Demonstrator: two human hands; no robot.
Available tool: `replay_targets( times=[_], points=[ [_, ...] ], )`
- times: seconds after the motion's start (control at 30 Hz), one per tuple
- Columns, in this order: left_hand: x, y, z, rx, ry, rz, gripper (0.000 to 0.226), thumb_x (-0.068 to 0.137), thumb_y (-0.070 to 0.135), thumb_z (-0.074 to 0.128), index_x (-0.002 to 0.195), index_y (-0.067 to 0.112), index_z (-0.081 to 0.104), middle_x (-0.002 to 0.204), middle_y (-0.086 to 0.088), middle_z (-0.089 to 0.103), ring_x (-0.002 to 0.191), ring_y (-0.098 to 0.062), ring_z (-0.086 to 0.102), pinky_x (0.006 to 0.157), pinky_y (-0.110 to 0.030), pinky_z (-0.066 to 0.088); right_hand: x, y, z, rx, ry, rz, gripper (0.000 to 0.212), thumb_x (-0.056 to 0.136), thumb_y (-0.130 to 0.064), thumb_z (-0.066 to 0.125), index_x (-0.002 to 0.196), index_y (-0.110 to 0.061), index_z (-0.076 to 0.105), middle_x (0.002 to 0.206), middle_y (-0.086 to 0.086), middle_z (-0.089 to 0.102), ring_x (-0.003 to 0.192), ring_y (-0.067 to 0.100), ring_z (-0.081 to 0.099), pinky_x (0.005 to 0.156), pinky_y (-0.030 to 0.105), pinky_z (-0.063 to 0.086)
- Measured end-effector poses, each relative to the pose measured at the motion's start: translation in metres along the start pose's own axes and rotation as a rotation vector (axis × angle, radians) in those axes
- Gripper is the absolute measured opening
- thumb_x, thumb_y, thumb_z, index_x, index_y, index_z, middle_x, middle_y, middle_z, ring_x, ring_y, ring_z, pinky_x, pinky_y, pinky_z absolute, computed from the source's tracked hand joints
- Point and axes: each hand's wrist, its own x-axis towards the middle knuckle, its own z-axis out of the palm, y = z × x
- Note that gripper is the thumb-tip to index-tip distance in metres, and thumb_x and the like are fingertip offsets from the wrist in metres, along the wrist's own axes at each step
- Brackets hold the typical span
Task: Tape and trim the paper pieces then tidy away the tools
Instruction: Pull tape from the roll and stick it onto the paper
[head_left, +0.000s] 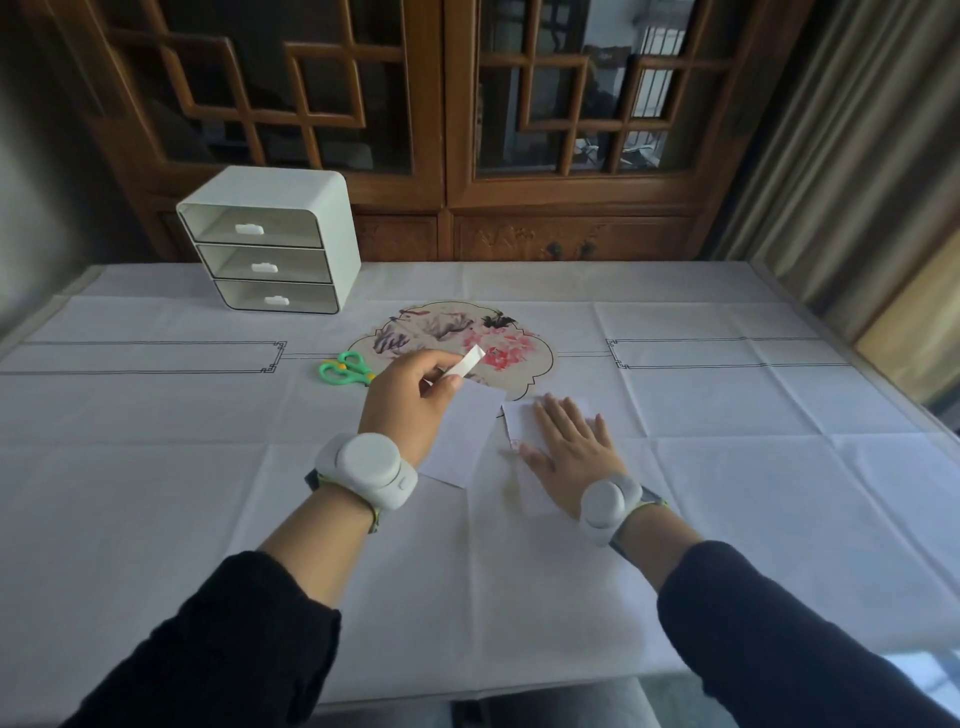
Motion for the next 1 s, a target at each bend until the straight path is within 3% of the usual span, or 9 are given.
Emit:
replay_targets(
  times=[0.27, 0.37, 0.43, 0.5, 0.57, 0.67, 0.8, 0.93, 1.0],
  points=[
    [-0.003, -0.001, -0.001, -0.006, -0.045, -0.005, 0.018, 0.086, 0.01, 0.06, 0.1, 0.017, 0.068, 0.083, 0.001, 0.06, 0.068, -0.002, 0.051, 0.062, -0.002, 0.036, 0.008, 0.008, -0.008, 0.019, -0.006, -0.03, 0.067, 0.097, -0.053, 0.026, 0.152, -0.023, 0.004, 0.16, -0.005, -0.005, 0.148, 0.019, -0.007, 0.12, 0.043, -0.003],
    [-0.003, 0.001, 0.001, -0.013, -0.077, -0.012, 0.017, 0.086, 0.011, 0.06, 0.098, 0.019, 0.068, 0.081, 0.002, 0.059, 0.068, -0.005, 0.05, 0.061, -0.004, 0.036, 0.011, -0.006, -0.03, 0.286, 0.21, -0.022, 0.05, 0.098, -0.037, 0.041, 0.145, -0.02, 0.034, 0.153, 0.003, 0.029, 0.143, 0.026, 0.021, 0.117, 0.039, 0.019],
    [-0.003, 0.003, 0.003, 0.005, -0.085, -0.01, 0.018, 0.085, 0.011, 0.061, 0.1, 0.017, 0.069, 0.081, 0.003, 0.058, 0.067, -0.007, 0.049, 0.06, -0.004, 0.035, 0.013, -0.022, -0.053, 0.604, 0.316, -0.021, 0.032, 0.097, -0.027, 0.047, 0.126, -0.02, 0.058, 0.131, 0.003, 0.053, 0.12, 0.021, 0.048, 0.099, 0.028, 0.037],
    [-0.004, 0.006, 0.005, -0.001, -0.084, -0.016, 0.02, 0.085, 0.01, 0.062, 0.103, 0.015, 0.068, 0.083, 0.002, 0.058, 0.067, -0.008, 0.049, 0.062, -0.007, 0.036, 0.011, -0.037, -0.072, 0.799, 0.281, -0.065, 0.023, 0.096, -0.025, 0.05, 0.111, -0.02, 0.066, 0.113, -0.001, 0.06, 0.097, 0.014, 0.057, 0.079, 0.015, 0.04],
    [-0.005, 0.007, 0.006, -0.004, -0.092, -0.017, 0.021, 0.085, 0.011, 0.062, 0.105, 0.014, 0.068, 0.085, 0.001, 0.059, 0.071, -0.013, 0.05, 0.068, -0.015, 0.037, 0.009, -0.046, -0.083, 0.822, 0.26, -0.123, 0.017, 0.092, -0.024, 0.056, 0.102, -0.02, 0.069, 0.098, -0.006, 0.064, 0.085, 0.008, 0.058, 0.069, 0.002, 0.039],
    [-0.004, 0.007, 0.006, 0.001, -0.118, -0.025, 0.021, 0.085, 0.013, 0.062, 0.106, 0.016, 0.067, 0.085, 0.002, 0.059, 0.072, -0.012, 0.05, 0.069, -0.017, 0.036, 0.007, -0.046, -0.086, 0.856, 0.3, -0.11, 0.006, 0.086, -0.019, 0.066, 0.081, -0.023, 0.068, 0.076, -0.015, 0.061, 0.07, -0.003, 0.055, 0.062, -0.002, 0.038],
    [-0.006, 0.008, 0.005, -0.069, -0.193, -0.085, 0.034, 0.086, 0.019, 0.062, 0.12, 0.023, 0.059, 0.08, 0.001, 0.06, 0.07, -0.02, 0.063, 0.069, -0.021, 0.044, 0.01, -0.042, -0.086, 0.882, 0.3, -0.069, 0.006, 0.081, -0.02, 0.071, 0.077, -0.024, 0.07, 0.071, -0.013, 0.063, 0.059, -0.006, 0.055, 0.057, 0.0, 0.039],
    [-0.005, 0.008, 0.004, -0.093, -0.218, -0.116, 0.037, 0.085, 0.02, 0.063, 0.122, 0.024, 0.058, 0.079, 0.008, 0.058, 0.063, -0.017, 0.061, 0.063, -0.009, 0.044, 0.01, -0.038, -0.091, 0.893, 0.304, -0.063, 0.003, 0.082, -0.018, 0.071, 0.081, -0.019, 0.074, 0.07, -0.011, 0.065, 0.062, 0.001, 0.056, 0.054, 0.002, 0.04],
    [-0.002, 0.006, 0.002, -0.059, -0.218, -0.071, 0.035, 0.086, 0.018, 0.063, 0.12, 0.022, 0.061, 0.087, 0.004, 0.059, 0.068, -0.019, 0.057, 0.075, -0.021, 0.049, 0.012, -0.033, -0.095, 0.901, 0.345, -0.049, 0.004, 0.082, -0.018, 0.071, 0.08, -0.019, 0.074, 0.072, -0.012, 0.066, 0.062, -0.002, 0.056, 0.057, 0.001, 0.041]
  ],
)
